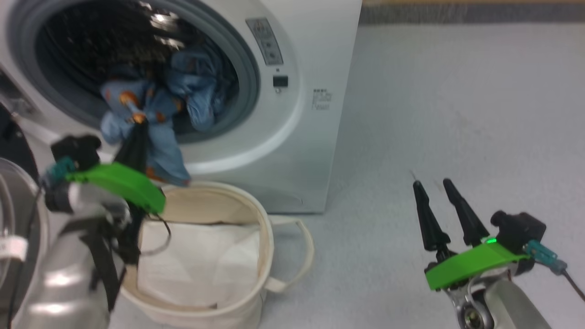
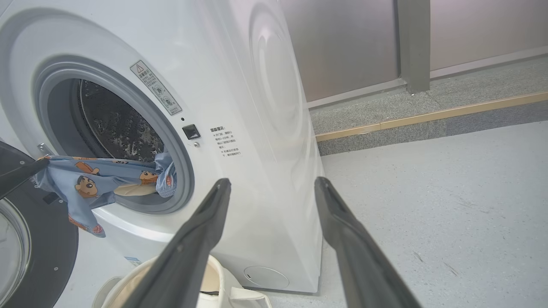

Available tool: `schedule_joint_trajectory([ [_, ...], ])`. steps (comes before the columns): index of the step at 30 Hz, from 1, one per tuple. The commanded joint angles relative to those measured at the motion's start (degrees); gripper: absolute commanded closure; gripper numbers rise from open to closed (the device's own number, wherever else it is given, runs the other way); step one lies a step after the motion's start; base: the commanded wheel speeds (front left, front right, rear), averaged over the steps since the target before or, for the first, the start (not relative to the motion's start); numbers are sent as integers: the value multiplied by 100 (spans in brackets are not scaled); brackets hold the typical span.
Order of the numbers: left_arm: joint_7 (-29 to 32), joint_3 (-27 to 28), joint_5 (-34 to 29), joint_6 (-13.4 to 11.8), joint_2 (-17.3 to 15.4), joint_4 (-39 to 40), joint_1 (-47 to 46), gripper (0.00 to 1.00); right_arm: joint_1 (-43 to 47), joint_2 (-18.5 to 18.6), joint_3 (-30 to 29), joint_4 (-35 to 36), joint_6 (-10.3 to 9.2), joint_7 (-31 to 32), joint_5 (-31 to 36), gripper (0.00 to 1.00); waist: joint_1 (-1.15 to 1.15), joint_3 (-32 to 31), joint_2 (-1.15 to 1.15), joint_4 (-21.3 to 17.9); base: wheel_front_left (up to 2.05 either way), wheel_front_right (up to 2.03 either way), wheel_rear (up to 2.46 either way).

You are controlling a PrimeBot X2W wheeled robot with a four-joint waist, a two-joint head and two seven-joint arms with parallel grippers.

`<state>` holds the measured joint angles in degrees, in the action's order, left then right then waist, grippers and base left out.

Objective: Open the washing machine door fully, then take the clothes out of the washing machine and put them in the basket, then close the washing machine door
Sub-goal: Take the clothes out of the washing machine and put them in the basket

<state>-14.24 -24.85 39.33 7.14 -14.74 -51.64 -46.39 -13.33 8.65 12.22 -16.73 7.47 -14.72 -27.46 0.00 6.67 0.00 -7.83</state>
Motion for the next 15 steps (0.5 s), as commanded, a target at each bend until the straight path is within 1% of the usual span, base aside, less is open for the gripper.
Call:
schedule_joint_trajectory([
  [1, -74, 154, 86, 34, -293, 551, 125, 100, 34, 76, 138, 126, 2, -28, -67, 0, 0, -382, 0, 82, 0, 0, 0],
  [5, -51, 104, 225, 30, -388, 1429, 777, 100, 161, 109, 162, 80, 2, -28, -110, 0, 0, -574, 0, 156, 0, 0, 0],
  [7, 18, 121, 292, -50, -434, 1928, 1062, 100, 192, 121, 157, 81, 2, -28, -122, 0, 0, -629, 0, 192, 0, 0, 0],
  [8, 18, 121, 292, -50, -434, 1928, 1062, 100, 192, 121, 157, 81, 2, -28, -122, 0, 0, -629, 0, 192, 0, 0, 0],
  [15, 492, 167, 473, -616, -666, 3902, 2077, 100, 223, 126, 138, 108, 2, -28, -136, 0, 0, -683, 0, 253, 0, 0, 0],
])
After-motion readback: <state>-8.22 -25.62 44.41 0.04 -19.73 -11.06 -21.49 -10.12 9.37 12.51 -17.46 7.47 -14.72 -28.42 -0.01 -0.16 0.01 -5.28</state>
